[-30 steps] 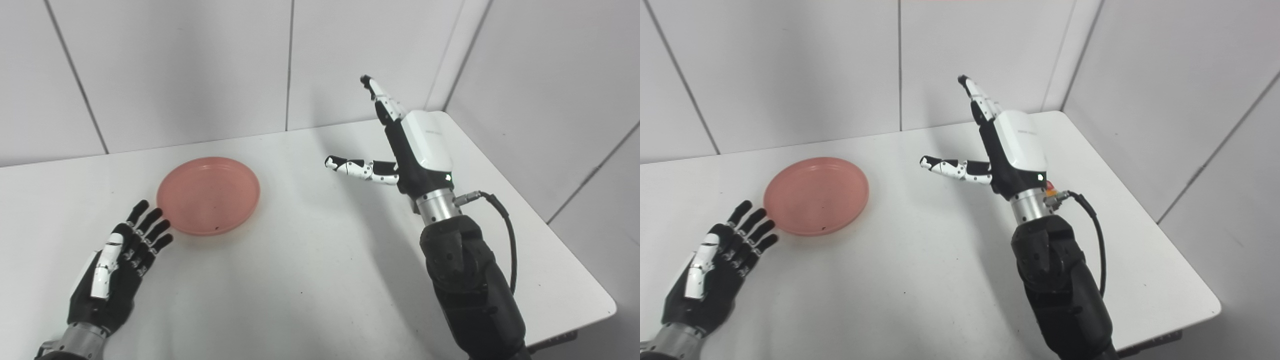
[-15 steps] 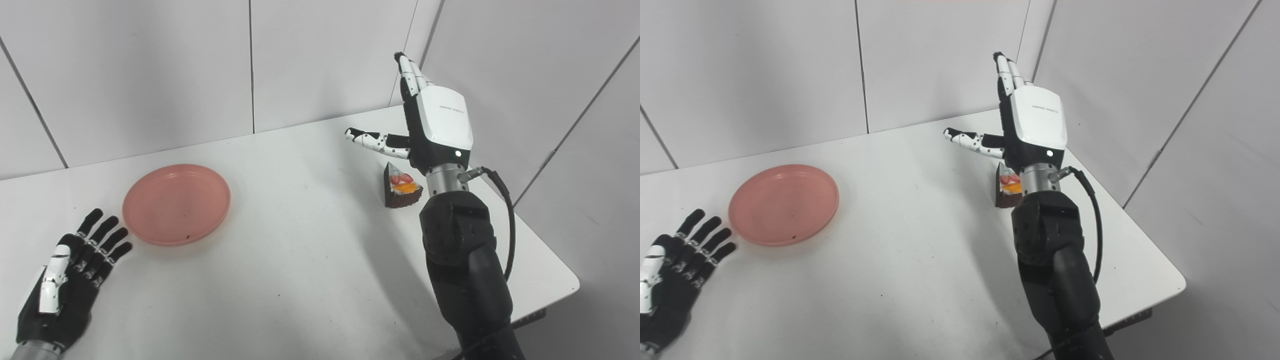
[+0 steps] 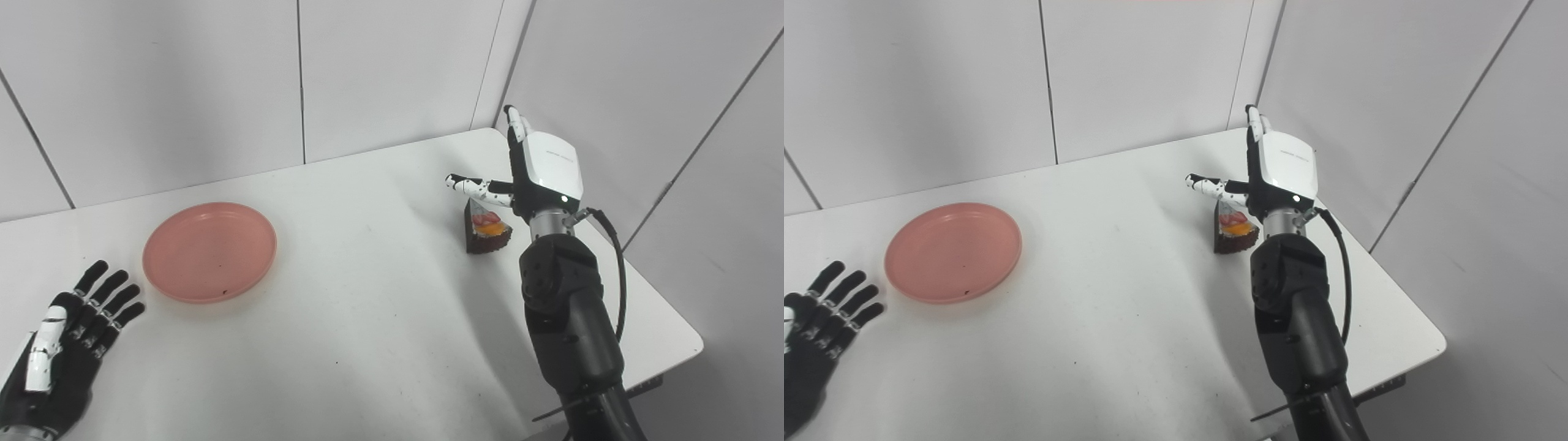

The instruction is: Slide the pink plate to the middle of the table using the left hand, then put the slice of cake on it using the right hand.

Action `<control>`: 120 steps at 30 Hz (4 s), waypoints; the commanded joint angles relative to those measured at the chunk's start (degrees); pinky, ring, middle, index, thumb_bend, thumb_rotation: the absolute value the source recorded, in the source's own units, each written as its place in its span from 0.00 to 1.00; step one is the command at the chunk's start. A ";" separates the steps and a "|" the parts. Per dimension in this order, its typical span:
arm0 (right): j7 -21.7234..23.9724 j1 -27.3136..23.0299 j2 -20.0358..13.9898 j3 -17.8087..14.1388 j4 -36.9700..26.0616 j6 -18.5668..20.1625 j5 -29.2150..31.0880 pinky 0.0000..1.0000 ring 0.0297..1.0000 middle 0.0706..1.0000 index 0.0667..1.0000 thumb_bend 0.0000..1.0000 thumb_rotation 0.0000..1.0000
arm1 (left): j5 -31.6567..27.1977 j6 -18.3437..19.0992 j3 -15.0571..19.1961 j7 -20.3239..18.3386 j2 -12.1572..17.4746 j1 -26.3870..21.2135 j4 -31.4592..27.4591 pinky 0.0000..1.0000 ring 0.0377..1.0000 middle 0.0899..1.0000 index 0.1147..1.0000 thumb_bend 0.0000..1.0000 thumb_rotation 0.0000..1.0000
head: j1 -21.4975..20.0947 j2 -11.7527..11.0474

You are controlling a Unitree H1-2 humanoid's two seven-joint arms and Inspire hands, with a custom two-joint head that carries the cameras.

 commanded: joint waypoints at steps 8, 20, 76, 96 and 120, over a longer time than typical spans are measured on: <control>1.83 -3.36 -1.52 -1.08 4.50 0.29 -0.53 0.75 0.89 0.93 0.97 1.00 0.77 | 0.93 4.53 -0.17 0.97 1.12 3.95 3.86 0.85 0.88 0.90 0.91 0.47 0.89 | 0.37 0.65; 5.86 -6.39 -1.70 -2.48 11.04 0.30 -2.81 0.88 0.96 0.99 1.00 1.00 0.78 | 1.01 4.68 -0.28 1.08 1.45 4.12 2.96 0.85 0.88 0.90 0.90 0.47 0.90 | -0.04 1.68; 31.96 -7.23 -1.91 -1.93 8.23 0.29 -16.07 0.38 0.47 0.56 0.81 0.90 0.31 | 0.63 6.89 -0.03 1.93 1.27 4.42 -0.30 0.86 0.88 0.91 0.91 0.46 0.90 | 0.21 3.69; 26.29 -6.21 -4.32 -0.67 14.79 0.29 -13.28 0.22 0.27 0.43 0.46 0.55 0.00 | 0.75 7.07 -0.46 1.96 1.28 5.03 -1.83 0.86 0.88 0.91 0.91 0.47 0.89 | 1.06 4.15; 19.35 -9.59 -3.03 0.99 2.15 0.29 7.24 0.35 0.41 0.40 0.50 0.52 0.00 | 1.49 6.31 -2.25 2.79 -0.78 5.67 -3.71 0.89 0.91 0.93 0.92 0.49 0.89 | 7.54 3.98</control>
